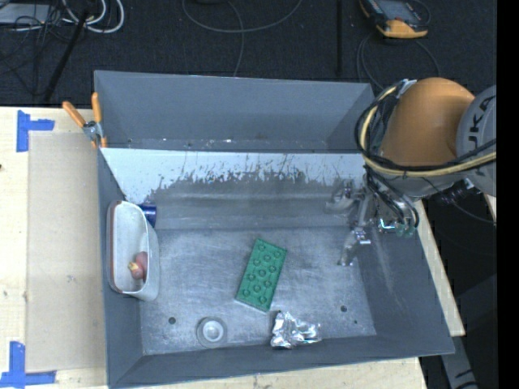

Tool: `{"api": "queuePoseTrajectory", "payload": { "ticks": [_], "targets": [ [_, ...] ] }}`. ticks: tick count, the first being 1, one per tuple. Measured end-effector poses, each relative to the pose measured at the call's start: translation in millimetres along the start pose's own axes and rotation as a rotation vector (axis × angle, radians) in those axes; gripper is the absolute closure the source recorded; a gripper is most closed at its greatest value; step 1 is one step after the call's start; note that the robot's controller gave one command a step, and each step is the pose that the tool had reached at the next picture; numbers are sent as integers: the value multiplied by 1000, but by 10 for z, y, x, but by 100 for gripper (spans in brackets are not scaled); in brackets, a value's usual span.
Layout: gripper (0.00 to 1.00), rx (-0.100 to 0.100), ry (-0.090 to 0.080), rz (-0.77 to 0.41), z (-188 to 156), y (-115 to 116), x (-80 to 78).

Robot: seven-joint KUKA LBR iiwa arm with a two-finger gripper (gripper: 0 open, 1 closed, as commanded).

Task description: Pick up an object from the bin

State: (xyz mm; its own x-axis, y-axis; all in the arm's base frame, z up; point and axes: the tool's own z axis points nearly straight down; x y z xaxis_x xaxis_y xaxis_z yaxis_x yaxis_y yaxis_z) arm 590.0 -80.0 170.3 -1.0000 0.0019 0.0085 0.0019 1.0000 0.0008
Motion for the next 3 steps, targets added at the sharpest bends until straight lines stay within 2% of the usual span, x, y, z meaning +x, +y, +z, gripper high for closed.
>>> {"api": "queuePoseTrajectory", "payload": {
  "ticks": [1,2,3],
  "targets": [
    [0,-3,0,304,636,766,10],
    [0,-2,-15,418,937,767,151],
    [100,-3,-29,417,923,771,122]
  ]
}}
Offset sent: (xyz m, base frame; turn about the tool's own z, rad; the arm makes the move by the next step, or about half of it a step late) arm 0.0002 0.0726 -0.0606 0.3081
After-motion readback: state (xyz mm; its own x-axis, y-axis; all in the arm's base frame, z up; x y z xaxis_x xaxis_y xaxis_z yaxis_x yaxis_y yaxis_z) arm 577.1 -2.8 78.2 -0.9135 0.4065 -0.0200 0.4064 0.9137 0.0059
